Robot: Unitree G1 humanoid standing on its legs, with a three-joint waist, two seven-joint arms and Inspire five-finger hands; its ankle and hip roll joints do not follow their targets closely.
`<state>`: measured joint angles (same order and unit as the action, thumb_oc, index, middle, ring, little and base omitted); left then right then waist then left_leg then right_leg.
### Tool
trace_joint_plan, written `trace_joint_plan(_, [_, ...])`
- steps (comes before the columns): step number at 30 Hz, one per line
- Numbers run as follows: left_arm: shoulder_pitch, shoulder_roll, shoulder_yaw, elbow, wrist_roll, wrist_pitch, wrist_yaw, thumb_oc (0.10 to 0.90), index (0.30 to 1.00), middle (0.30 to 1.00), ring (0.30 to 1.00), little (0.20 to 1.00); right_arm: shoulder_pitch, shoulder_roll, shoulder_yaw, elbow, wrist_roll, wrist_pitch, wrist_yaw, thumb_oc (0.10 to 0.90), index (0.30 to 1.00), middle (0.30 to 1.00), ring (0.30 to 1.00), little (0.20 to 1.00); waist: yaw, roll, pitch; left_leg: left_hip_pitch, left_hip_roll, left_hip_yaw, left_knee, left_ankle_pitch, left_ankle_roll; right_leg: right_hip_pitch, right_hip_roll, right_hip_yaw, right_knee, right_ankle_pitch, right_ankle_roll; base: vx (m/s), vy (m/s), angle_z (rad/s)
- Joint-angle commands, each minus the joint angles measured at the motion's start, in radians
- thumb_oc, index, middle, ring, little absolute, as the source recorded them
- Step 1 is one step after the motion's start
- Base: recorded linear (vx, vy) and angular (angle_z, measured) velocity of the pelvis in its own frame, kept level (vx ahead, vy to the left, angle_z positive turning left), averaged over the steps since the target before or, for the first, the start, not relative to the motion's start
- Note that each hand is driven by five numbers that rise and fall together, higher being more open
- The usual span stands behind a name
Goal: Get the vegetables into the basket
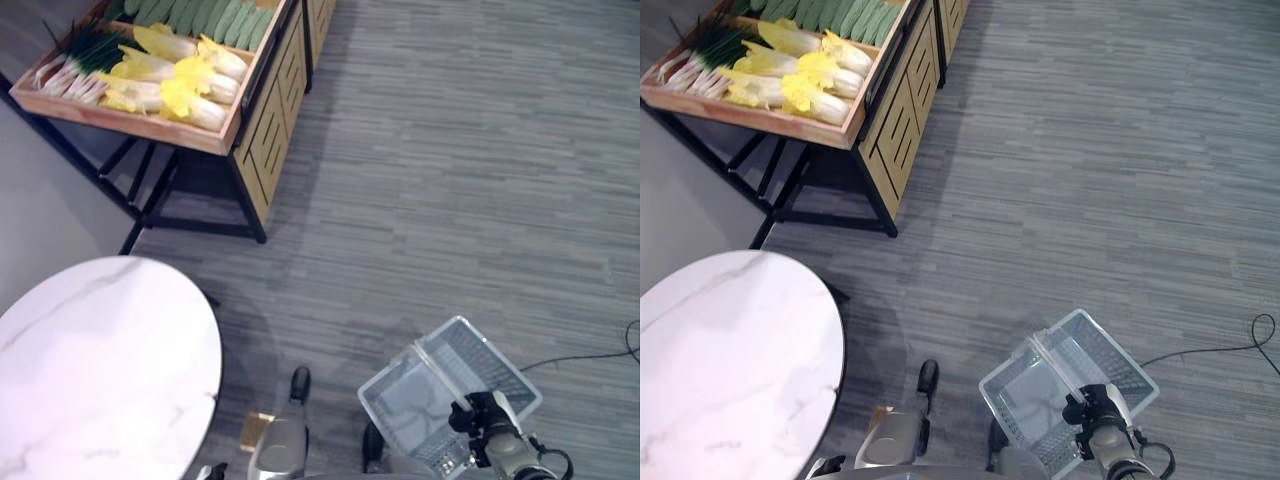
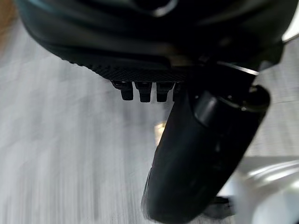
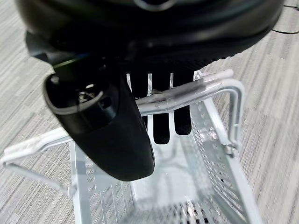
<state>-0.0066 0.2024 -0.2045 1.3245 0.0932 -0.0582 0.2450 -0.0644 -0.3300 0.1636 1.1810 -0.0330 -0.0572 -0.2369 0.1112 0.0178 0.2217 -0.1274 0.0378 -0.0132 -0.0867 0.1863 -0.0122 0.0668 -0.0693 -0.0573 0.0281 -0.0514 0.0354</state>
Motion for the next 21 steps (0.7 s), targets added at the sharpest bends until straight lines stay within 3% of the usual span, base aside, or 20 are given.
trace_joint_plan(1, [-0.007, 0.054, 0.004, 0.028, 0.019, 0.003, 0.034, 0.9, 1.0, 1.0, 1.0, 1.0, 0.014, -0.03, 0.004, -0.069, 0.011, -0.031, -0.023, 0.4, 0.3, 0.3, 0.3, 0.3, 0.005, -0.057, -0.063, -0.091, -0.02, -0.009, 0.077, -0.056, -0.01, -0.008, -0.111, 0.021, 0.064, 0.061, 0.137, 0.13, 0.285, -0.06])
trace_joint_plan(6, [-0.031, 0.076, 0.009, 0.017, 0.015, 0.004, 0.045, 0.9, 1.0, 1.0, 1.0, 1.0, -0.003, -0.012, 0.01, -0.062, 0.014, -0.028, -0.025, 0.4, 0.3, 0.3, 0.3, 0.3, 0.008, -0.079, -0.057, -0.093, -0.044, 0.001, 0.1, -0.092, 0.01, -0.038, -0.14, 0.028, 0.092, 0.149, 0.158, 0.07, 0.14, -0.13])
trace_joint_plan(9, [-0.042, 0.091, 0.002, 0.013, 0.029, 0.005, 0.05, 0.9, 1.0, 1.0, 1.0, 1.0, -0.014, -0.012, 0.003, -0.059, 0.02, -0.025, -0.026, 0.4, 0.3, 0.3, 0.3, 0.3, 0.005, -0.089, -0.052, -0.085, -0.07, -0.002, 0.127, -0.128, 0.032, -0.054, -0.163, 0.034, 0.129, 0.236, 0.167, 0.08, 0.145, 0.0])
trace_joint_plan(10, [-0.043, 0.091, 0.002, 0.013, 0.029, 0.005, 0.05, 0.9, 1.0, 1.0, 1.0, 1.0, -0.014, -0.012, 0.003, -0.059, 0.02, -0.025, -0.026, 0.4, 0.3, 0.3, 0.3, 0.3, 0.006, -0.089, -0.052, -0.085, -0.07, -0.001, 0.128, -0.128, 0.032, -0.054, -0.163, 0.035, 0.129, 0.236, 0.167, 0.1, 0.152, -0.08])
trace_joint_plan(12, [-0.049, 0.109, -0.004, 0.008, 0.048, 0.009, 0.049, 0.9, 1.0, 1.0, 1.0, 1.0, -0.02, -0.019, 0.002, -0.075, 0.019, -0.026, -0.028, 0.4, 0.3, 0.3, 0.3, 0.3, 0.001, -0.075, -0.044, -0.06, -0.074, -0.002, 0.13, -0.149, 0.055, -0.108, -0.164, 0.035, 0.257, 0.281, 0.156, 0.07, 0.191, -0.14])
trace_joint_plan(14, [-0.07, 0.133, -0.014, -0.003, 0.066, 0.015, 0.052, 0.9, 1.0, 1.0, 1.0, 1.0, -0.025, -0.022, 0.009, -0.082, 0.02, -0.031, -0.034, 0.4, 0.3, 0.3, 0.3, 0.3, -0.016, -0.051, -0.023, -0.016, -0.067, -0.008, 0.124, -0.167, 0.074, -0.194, -0.135, 0.021, 0.39, 0.275, 0.136, 0.12, 0.224, -0.1])
trace_joint_plan(16, [-0.081, 0.141, -0.015, -0.007, 0.066, 0.014, 0.057, 0.9, 1.0, 1.0, 1.0, 1.0, -0.026, -0.023, 0.013, -0.088, 0.02, -0.032, -0.036, 0.4, 0.3, 0.3, 0.3, 0.3, -0.026, -0.048, -0.014, 0.006, -0.064, -0.011, 0.114, -0.171, 0.075, -0.23, -0.121, 0.016, 0.405, 0.25, 0.128, 0.12, 0.07, -0.09])
trace_joint_plan(18, [-0.102, 0.154, -0.007, -0.013, 0.053, 0.011, 0.065, 0.9, 1.0, 1.0, 1.0, 1.0, -0.031, -0.025, 0.017, -0.097, 0.019, -0.035, -0.036, 0.4, 0.3, 0.3, 0.3, 0.3, -0.043, -0.044, 0.002, 0.042, -0.054, -0.016, 0.103, -0.176, 0.067, -0.289, -0.091, -0.016, 0.331, 0.175, 0.109, 0.17, -0.021, 0.04])
trace_joint_plan(21, [-0.117, 0.158, 0.003, -0.016, 0.042, 0.008, 0.07, 0.9, 1.0, 1.0, 1.0, 1.0, -0.029, -0.028, 0.023, -0.11, 0.012, -0.035, -0.037, 0.4, 0.3, 0.3, 0.3, 0.3, -0.07, -0.051, 0.02, 0.1, -0.05, -0.031, 0.087, -0.199, 0.049, -0.314, -0.079, -0.038, 0.173, 0.175, 0.12, 0.23, -0.108, 0.05])
